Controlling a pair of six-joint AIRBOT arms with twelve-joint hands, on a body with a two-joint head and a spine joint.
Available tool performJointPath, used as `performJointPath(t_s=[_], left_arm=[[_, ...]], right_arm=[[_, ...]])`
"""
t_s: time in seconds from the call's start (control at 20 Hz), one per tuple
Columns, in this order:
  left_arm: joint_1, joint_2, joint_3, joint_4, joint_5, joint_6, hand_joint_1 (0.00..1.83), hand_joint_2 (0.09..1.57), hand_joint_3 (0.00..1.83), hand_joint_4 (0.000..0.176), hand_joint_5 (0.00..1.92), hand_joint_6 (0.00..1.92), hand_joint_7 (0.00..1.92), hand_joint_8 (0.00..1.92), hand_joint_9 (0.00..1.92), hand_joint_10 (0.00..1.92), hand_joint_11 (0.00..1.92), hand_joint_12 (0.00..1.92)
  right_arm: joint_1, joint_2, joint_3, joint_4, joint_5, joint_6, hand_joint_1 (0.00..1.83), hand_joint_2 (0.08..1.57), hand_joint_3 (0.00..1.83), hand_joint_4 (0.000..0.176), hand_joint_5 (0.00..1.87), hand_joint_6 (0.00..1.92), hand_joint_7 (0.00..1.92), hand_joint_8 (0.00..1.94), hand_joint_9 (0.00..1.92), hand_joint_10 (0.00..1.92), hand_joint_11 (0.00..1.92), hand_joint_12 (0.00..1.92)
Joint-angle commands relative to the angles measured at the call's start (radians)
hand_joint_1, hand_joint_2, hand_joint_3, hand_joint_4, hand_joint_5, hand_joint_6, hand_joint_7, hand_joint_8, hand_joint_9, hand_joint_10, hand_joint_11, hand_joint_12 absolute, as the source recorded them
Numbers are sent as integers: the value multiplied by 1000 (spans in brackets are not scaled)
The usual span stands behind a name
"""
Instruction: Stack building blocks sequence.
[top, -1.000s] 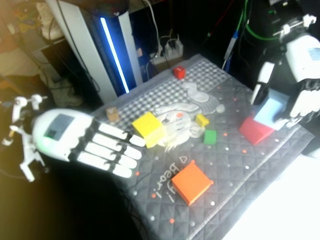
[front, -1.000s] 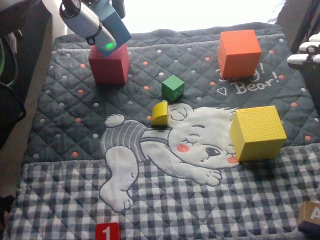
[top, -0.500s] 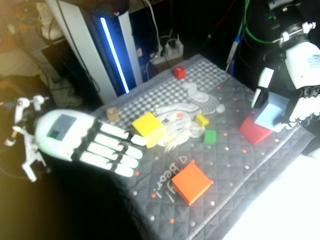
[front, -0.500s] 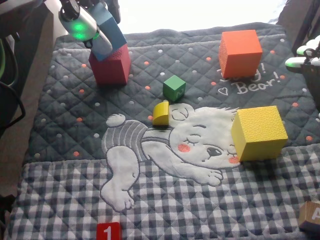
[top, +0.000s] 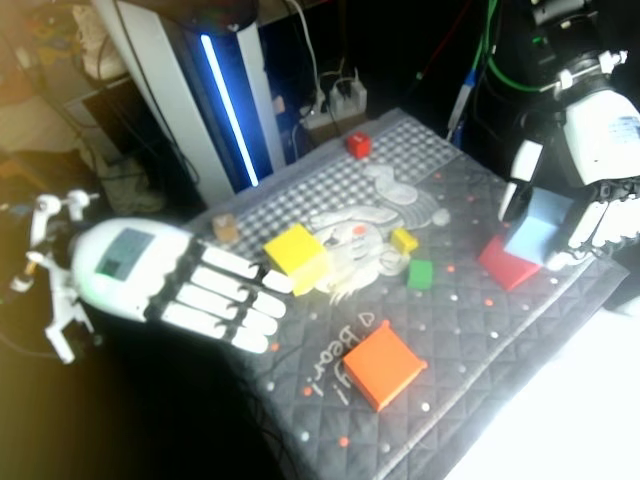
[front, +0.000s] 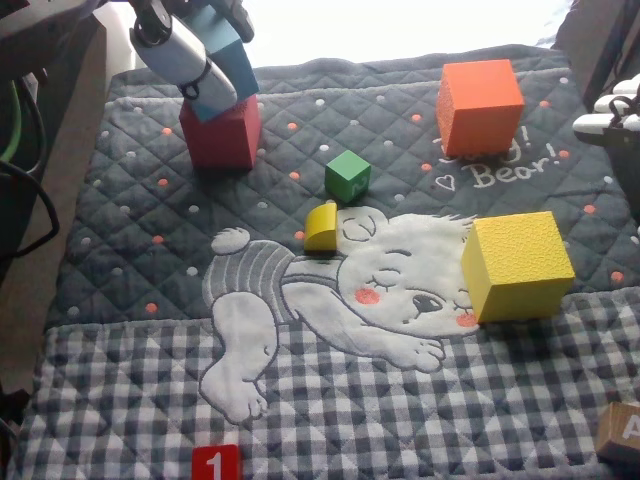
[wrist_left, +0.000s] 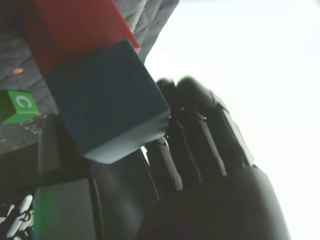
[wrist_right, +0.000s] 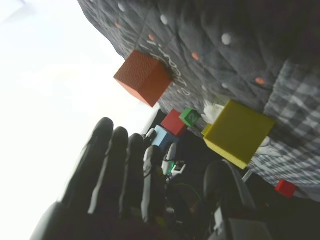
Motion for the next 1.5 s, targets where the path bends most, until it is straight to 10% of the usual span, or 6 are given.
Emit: performJointPath(t_s=[0.0, 0.1, 0.35, 0.75, 1.05, 1.45], left_arm=[[-5, -3, 5, 3, -77, 2, 841, 890, 0, 66, 698, 0, 726, 117, 645, 534, 484, 1318], [-5, -3, 4, 4, -77, 3, 771, 879, 0, 89, 562, 0, 630, 5, 647, 95, 362, 1059], [0, 8, -13, -5, -113, 4, 680, 866, 0, 173, 194, 0, 165, 0, 183, 1, 4, 833], [67, 165, -205, -411, -362, 335, 574, 906, 2, 176, 0, 0, 0, 0, 0, 0, 0, 123], [210, 444, -506, -410, -640, 351, 592, 883, 0, 176, 0, 0, 0, 0, 0, 0, 0, 0], [336, 584, -669, -397, -763, 361, 767, 825, 0, 176, 31, 11, 0, 0, 0, 0, 0, 0]], right_arm=[[11, 4, 5, 33, 115, -3, 629, 1274, 3, 53, 306, 0, 310, 0, 288, 0, 265, 106], [11, 4, 5, 33, 115, -3, 632, 1278, 3, 54, 301, 0, 301, 0, 275, 0, 250, 109], [9, 4, 4, 34, 115, -1, 643, 1276, 0, 60, 304, 2, 312, 4, 297, 7, 263, 130], [10, 12, -8, 45, 181, 5, 835, 1242, 0, 45, 327, 4, 302, 1, 269, 2, 204, 145], [31, 27, -49, 11, 304, 5, 794, 1220, 0, 40, 305, 0, 264, 3, 172, 6, 77, 66], [89, -35, -53, -109, 276, 7, 777, 970, 0, 158, 212, 0, 256, 0, 229, 1, 243, 81]])
